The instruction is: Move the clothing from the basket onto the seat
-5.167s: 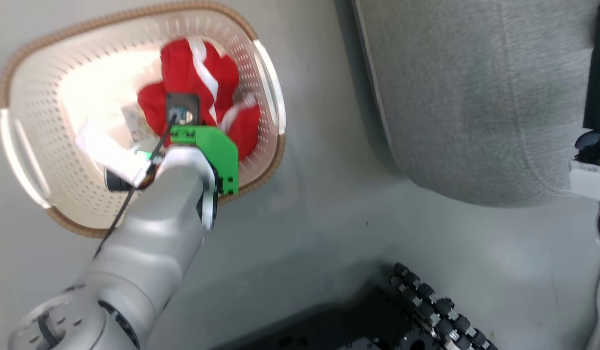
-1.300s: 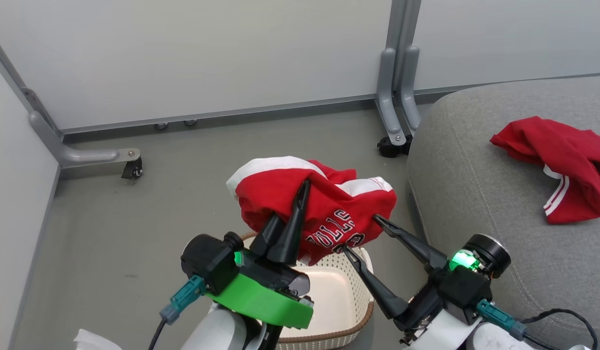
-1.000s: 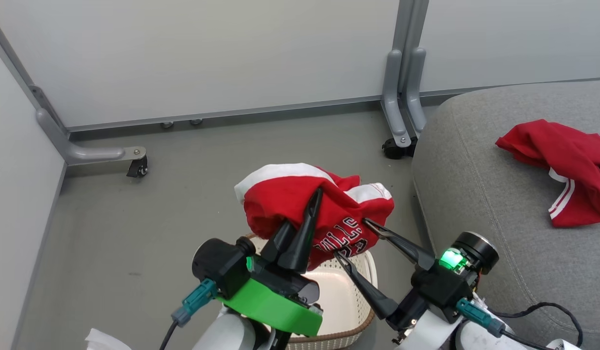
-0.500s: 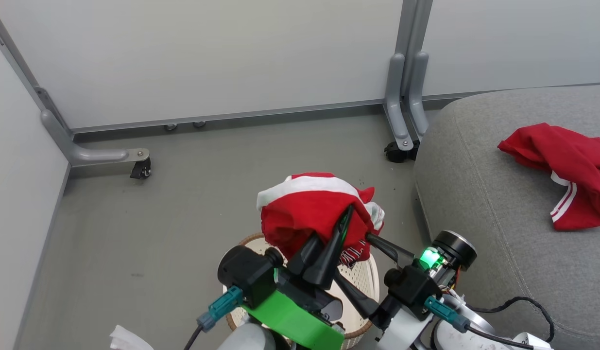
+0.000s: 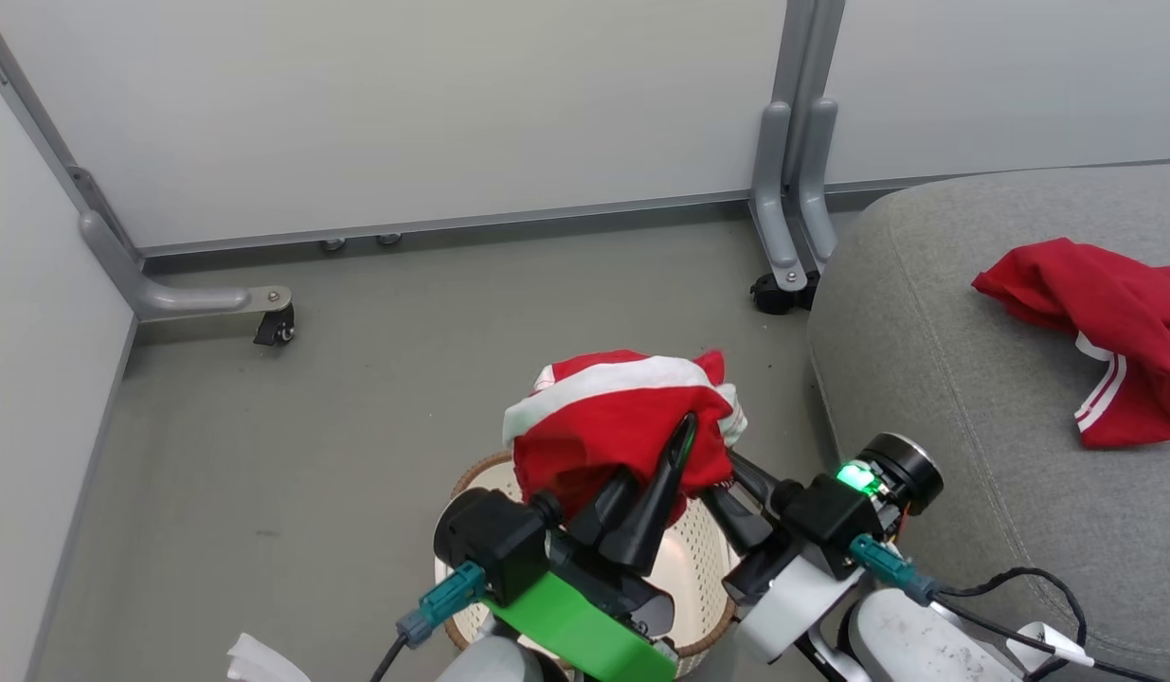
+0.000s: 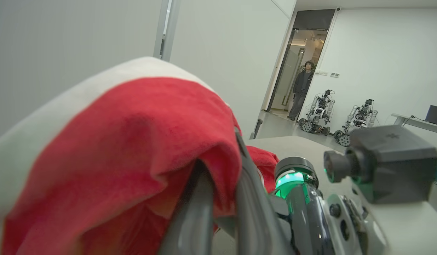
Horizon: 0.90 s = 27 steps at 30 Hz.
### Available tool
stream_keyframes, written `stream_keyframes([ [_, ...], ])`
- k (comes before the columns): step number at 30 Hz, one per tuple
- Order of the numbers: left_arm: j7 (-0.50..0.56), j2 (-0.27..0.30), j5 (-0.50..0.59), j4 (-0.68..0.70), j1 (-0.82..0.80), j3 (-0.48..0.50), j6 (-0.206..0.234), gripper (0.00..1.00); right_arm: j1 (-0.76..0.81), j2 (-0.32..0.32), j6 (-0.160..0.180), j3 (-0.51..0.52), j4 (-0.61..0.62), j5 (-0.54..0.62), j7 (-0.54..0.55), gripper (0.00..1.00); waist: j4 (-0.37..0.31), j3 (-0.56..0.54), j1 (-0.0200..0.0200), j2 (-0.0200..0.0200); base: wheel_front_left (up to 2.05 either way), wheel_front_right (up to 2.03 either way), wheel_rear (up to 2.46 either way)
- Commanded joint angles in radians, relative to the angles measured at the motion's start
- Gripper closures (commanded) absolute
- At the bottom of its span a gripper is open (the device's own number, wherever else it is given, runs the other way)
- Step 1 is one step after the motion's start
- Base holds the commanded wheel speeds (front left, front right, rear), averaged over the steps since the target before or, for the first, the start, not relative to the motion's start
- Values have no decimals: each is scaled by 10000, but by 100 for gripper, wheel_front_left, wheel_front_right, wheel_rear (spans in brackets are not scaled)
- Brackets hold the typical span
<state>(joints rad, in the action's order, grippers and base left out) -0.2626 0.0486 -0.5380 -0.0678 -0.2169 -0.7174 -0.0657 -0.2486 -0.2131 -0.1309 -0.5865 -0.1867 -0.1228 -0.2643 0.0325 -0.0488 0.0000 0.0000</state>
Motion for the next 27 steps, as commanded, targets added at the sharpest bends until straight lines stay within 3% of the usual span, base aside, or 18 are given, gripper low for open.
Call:
stream_keyframes([
  [1, -26, 37, 17, -40, -53, 9, 11, 100, 129, 20, 3, 142, 77, -84, 2, 100, -6, 11, 0, 0, 0, 0, 0],
  [14, -17, 37, -33, -183, 23, -102, -51, 100, 335, 186, 3, 787, 351, -541, 2, 100, 26, 14, 0, 0, 0, 0, 0],
  [27, -17, 38, -101, -151, 87, 73, -140, 100, 343, 120, 3, 717, 408, -776, 2, 100, 21, -25, 0, 0, 0, 0, 0],
])
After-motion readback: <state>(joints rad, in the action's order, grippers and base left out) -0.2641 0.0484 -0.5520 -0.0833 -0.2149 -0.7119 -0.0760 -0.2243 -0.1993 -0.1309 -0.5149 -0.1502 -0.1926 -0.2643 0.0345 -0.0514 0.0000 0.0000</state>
